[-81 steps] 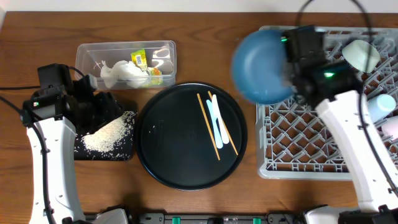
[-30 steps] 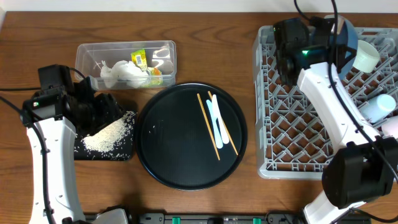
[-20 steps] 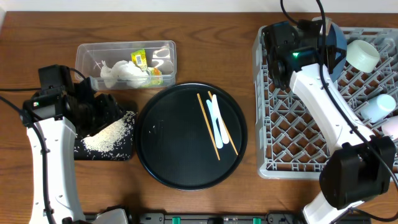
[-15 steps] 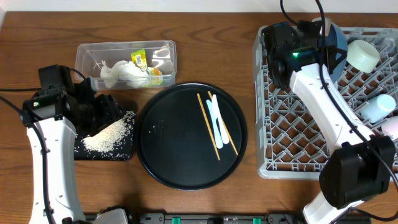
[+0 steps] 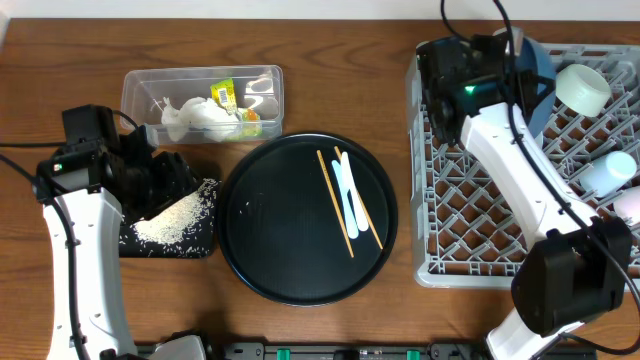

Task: Sort waste into correct bins and load items into the dishwasher rack
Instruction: 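Lower the blue bowl upright into the rack and release it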

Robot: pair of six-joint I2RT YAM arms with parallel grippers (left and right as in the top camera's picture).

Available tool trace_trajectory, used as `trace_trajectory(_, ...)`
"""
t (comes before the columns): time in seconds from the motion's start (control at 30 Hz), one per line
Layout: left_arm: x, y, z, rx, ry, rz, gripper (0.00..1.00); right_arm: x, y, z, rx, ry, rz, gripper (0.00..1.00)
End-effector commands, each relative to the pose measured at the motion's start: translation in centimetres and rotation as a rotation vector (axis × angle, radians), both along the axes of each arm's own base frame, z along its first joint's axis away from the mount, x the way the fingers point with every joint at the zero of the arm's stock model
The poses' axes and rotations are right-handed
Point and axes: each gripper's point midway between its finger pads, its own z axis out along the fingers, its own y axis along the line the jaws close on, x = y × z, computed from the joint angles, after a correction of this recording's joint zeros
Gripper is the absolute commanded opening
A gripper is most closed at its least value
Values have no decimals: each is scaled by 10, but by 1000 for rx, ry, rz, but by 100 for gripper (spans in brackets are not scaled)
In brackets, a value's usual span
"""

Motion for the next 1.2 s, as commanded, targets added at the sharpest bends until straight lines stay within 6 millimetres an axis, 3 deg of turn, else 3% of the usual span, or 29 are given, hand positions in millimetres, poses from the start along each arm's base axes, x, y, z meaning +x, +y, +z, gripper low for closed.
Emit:
trace_trajectory(0.0,-2,1,2,9,2,-2,57,0,9,-3,-39,46,21,1)
trace_trajectory(0.2,-2,1,2,9,3,-2,57,0,12,-8,-45,99,37,1)
trace_trajectory(0.37,-2,1,2,9,2,-2,57,-5,5,16,-172,51,-30,1)
trace_trajectory(0.67,-3,1,1,9,4,-2,57,2,6,22,-205,128,-34,1)
trace_trajectory(0.9,-4,0,1,7,10,-2,58,9,21,11,-161,164,39,1)
trace_trajectory(1.17,-4,0,1,6,12,-2,57,9,24,-4,-145,207,68,1)
